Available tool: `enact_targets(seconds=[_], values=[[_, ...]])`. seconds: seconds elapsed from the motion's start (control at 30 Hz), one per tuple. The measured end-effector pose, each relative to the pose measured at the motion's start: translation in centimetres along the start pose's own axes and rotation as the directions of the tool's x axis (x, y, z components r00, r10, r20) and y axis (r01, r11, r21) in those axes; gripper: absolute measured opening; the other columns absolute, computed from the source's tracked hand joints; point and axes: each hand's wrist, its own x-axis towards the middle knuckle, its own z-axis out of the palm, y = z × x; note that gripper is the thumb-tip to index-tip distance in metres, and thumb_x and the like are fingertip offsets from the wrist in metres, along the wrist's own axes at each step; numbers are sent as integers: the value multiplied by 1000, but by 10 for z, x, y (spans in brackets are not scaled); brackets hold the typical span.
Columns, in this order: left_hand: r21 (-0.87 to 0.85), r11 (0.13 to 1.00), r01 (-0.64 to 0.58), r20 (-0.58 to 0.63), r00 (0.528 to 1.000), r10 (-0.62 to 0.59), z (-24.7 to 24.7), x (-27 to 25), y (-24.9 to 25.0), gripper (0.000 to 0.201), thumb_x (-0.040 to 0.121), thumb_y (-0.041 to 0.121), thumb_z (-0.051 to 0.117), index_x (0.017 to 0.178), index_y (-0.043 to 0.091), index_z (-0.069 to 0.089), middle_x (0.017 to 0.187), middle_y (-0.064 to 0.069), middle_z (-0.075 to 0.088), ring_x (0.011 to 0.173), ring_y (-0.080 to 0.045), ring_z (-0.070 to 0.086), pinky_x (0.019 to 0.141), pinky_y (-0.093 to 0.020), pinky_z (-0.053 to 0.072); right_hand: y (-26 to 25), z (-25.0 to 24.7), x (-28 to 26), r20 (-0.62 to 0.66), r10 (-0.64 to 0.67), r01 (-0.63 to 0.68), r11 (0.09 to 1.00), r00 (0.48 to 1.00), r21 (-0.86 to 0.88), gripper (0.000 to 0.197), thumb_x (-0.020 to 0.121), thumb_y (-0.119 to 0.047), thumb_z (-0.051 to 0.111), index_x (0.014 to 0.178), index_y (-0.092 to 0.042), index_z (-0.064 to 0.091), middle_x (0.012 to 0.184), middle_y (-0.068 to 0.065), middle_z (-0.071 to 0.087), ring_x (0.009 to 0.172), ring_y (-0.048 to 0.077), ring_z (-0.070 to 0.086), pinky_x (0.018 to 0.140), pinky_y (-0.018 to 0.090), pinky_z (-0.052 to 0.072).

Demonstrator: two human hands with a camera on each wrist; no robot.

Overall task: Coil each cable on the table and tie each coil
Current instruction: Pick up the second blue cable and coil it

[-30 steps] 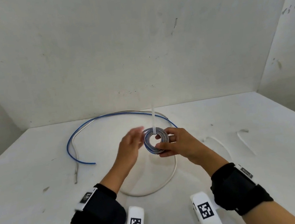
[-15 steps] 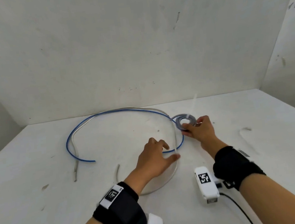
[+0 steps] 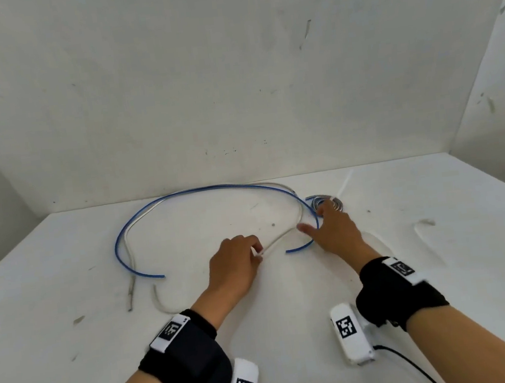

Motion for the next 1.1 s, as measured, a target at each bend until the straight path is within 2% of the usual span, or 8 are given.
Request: enact_targets(seconds=[0.23, 0.3, 0.4, 0.6, 0.8, 0.9, 1.03, 1.1], values=[[97, 981, 165, -82, 984, -158, -3, 8, -41, 17, 91, 11, 45, 95, 17, 60, 95, -1, 51, 83, -21, 52, 67, -27, 31, -16, 3, -4, 214, 91, -135, 970, 973, 203, 38, 83, -13, 66, 111, -16, 41, 77, 8, 55, 57, 20, 55, 56, 25, 45], [53, 974, 219, -46, 975, -216, -4, 10, -55, 21, 90, 7, 44, 104, 14, 59, 105, -7, 50, 92, -27, 56, 71, -30, 37, -24, -5, -6, 381, 148, -359, 734, 913, 577, 5, 89, -7, 57, 90, -10, 53, 66, 7, 48, 45, 12, 45, 39, 18, 42], [-46, 974, 223, -47, 973, -225, -8, 11, -54, 30, 96, 15, 47, 126, 16, 48, 121, -11, 45, 100, -29, 58, 82, -35, 46, -41, -23, -12, 454, 24, -425, 399, 890, 813, 17, 94, -5, 51, 80, -3, 60, 62, 3, 43, 42, 6, 43, 37, 15, 37], [-332, 914, -231, -585, 811, -7, -34, 7, -4, 35, 95, 7, 40, 126, 21, 49, 123, 1, 47, 106, -18, 53, 88, -32, 46, -84, -63, -42, 378, -334, -113, 603, 863, 790, 13, 102, -13, 41, 89, -11, 42, 89, 13, 67, 81, 26, 68, 73, 29, 58], [-231, 820, -524, -507, 784, 358, -62, 12, 30, 45, 97, 14, 33, 141, 23, 38, 147, 7, 39, 143, -16, 22, 117, -43, 20, -110, -89, -80, 432, -557, 121, 700, 709, 703, 21, 104, -23, 37, 105, -4, 46, 64, 2, 44, 57, 16, 46, 70, 30, 49], [-545, 701, -459, -452, 866, 216, -61, 8, 39, 40, 95, 32, 34, 134, 30, 43, 116, 6, 54, 112, -20, 55, 95, -47, 48, -116, -90, -86, 341, -590, 130, 612, 732, 780, 23, 104, -18, 35, 109, -2, 50, 68, 1, 53, 61, 15, 49, 72, 28, 48], [-857, 431, -282, -351, 932, -89, -50, -4, 57, 47, 93, 48, 34, 137, 31, 44, 133, 7, 51, 127, -13, 49, 103, -35, 43, -118, -89, -83, 205, -584, 226, 579, 786, 784, 15, 103, -14, 39, 107, -8, 52, 98, 6, 75, 85, 11, 62, 76, 21, 46], [-952, 287, -108, -160, 973, -164, -52, -13, 68, 40, 100, 46, 28, 111, 31, 63, 109, 1, 68, 109, -20, 64, 97, -41, 50, -120, -89, -81, 182, -562, 219, 571, 807, 791, 11, 101, -14, 45, 104, -6, 53, 101, 7, 75, 83, 11, 65, 71, 15, 46]])
